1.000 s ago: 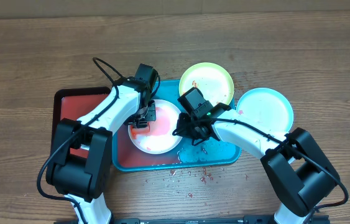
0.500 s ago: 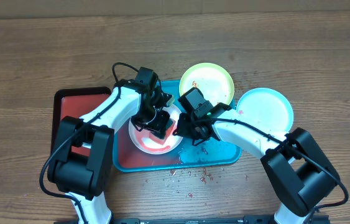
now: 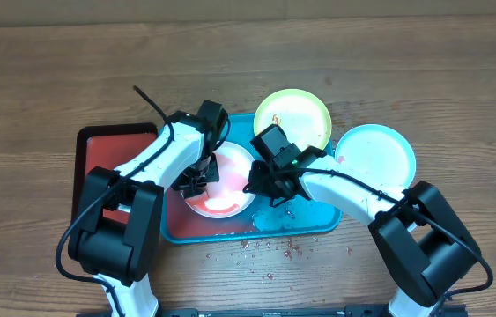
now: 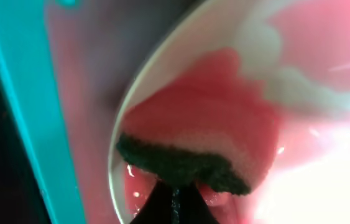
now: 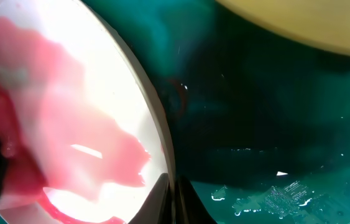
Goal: Clean dirty plates on tray and stack at the side
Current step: 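Scrub the white plate with the sponge while the right gripper holds its rim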
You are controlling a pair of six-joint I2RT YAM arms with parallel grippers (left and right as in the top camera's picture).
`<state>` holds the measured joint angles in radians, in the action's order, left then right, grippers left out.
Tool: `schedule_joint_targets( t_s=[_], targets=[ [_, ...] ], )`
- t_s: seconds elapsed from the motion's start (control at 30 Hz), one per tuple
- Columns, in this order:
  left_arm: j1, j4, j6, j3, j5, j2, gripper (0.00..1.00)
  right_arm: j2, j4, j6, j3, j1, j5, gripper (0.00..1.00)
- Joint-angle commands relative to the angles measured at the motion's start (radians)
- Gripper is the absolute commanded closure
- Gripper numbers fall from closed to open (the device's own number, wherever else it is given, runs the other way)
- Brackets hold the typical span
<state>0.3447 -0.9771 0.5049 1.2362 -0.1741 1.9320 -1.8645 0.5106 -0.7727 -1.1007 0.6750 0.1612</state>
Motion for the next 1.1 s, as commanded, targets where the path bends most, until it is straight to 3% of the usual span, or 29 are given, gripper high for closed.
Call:
schedule_joint_targets(
  t_s=[0.0,0.07,0.17,0.37,0.47,0.57,0.7,0.77,0.83,0.97,1.07],
  targets=[
    [-0.011,0.070,-0.350,-0.039,0.264,0.050,0.96,0.005,0.010,0.015,-0.011,-0.003,-0.003,0.96],
    [-0.010,0.119,-0.520,-0.039,0.462,0.050,0.96,0.005,0.010,0.015,-0.011,-0.003,-0.003,0.96],
    [-0.010,0.201,-0.665,-0.039,0.665,0.050,0.96,0.005,0.010,0.015,-0.011,-0.003,-0.003,0.96],
    [-0.010,0.371,-0.653,-0.038,0.694,0.050,0.96,0.005,0.011,0.015,-0.011,-0.003,-0.003,0.96],
    [-0.013,0.408,-0.583,-0.039,0.607,0.050,0.96,0.005,0.011,0.016,-0.011,-0.003,-0.003,0.96],
    [-0.013,0.394,-0.384,-0.039,0.319,0.050,0.96,0.005,0.011,0.018,-0.011,-0.003,-0.003,0.96],
    [-0.013,0.256,-0.052,-0.039,-0.130,0.050,0.96,0.005,0.011,0.018,-0.011,-0.003,-0.003,0.96],
    [-0.013,0.182,0.062,-0.039,-0.238,0.050,0.95,0.005,0.011,0.018,-0.011,-0.003,-0.003,0.96],
    [-0.013,0.126,0.124,-0.039,-0.275,0.050,0.96,0.005,0.010,0.018,-0.011,-0.003,-0.003,0.96],
    [-0.013,0.071,0.109,-0.039,-0.198,0.050,0.96,0.005,0.010,0.018,-0.011,-0.003,-0.003,0.96],
    [-0.010,0.079,-0.097,-0.039,0.056,0.050,0.96,0.005,0.011,0.018,-0.011,-0.003,-0.003,0.96]
  ],
)
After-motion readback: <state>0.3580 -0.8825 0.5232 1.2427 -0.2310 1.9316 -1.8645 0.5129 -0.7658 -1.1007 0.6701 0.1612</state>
